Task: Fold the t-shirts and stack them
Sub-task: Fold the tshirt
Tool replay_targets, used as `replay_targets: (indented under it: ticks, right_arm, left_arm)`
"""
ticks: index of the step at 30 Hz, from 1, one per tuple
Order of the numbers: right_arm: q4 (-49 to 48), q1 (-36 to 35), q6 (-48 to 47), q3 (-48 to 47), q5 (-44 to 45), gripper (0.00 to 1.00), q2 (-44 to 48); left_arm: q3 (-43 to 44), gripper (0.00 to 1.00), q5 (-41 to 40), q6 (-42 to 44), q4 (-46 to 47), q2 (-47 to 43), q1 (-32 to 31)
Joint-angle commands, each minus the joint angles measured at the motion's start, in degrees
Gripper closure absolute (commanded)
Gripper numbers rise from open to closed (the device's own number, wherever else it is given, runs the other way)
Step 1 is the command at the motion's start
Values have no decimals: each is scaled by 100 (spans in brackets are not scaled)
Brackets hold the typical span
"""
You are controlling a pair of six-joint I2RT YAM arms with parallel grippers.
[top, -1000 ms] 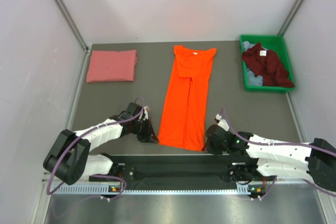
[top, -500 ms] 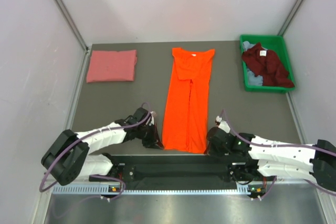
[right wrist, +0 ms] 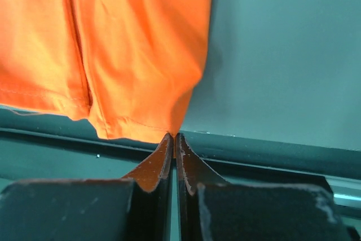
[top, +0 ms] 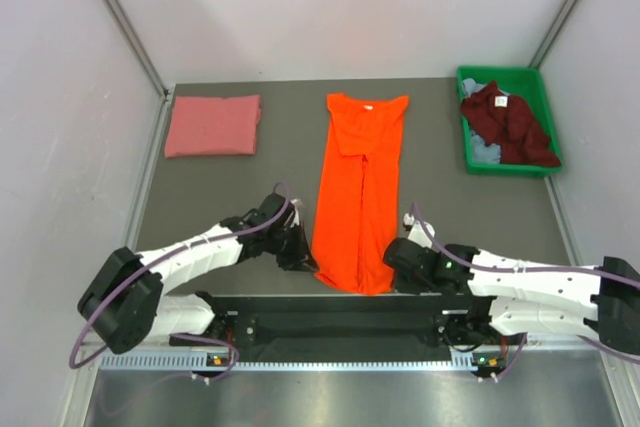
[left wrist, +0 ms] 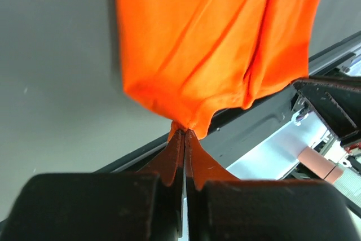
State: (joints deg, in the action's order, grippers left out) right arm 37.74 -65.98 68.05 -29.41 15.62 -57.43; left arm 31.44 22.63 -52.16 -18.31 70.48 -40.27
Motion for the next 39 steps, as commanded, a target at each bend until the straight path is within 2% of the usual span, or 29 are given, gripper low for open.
replay_targets:
  ticks: [1, 6, 14, 19, 22, 32, 39]
  right_arm:
    - [225, -38, -318, -381, 354, 100, -145]
    - [208, 383, -819, -662, 389, 100, -462]
    - [41, 1797, -2391, -1497, 223, 100, -1050]
    - [15, 2369, -3271, -2269, 170, 100, -1639]
    - [-56, 2808, -3623, -2692, 108, 100, -2052]
    - [-91, 3582, -4528, -4151, 117, 100, -3572]
    - [-73, 3837, -4880, -5073, 214, 100, -4162]
  left_arm:
    - [423, 100, -66, 188, -164, 273, 45]
    - [828, 100, -13, 399, -217, 660, 256]
    - [1759, 100, 232, 1023, -411, 1503, 1063]
    - [2646, 100, 601, 1479, -419, 2118, 1548]
    - [3340, 100, 883, 1752, -586, 2811, 1759]
    - [5362, 100, 1269, 2104, -780, 4438, 2251]
    - [6610, 100, 1507, 2114, -912, 5317, 2427]
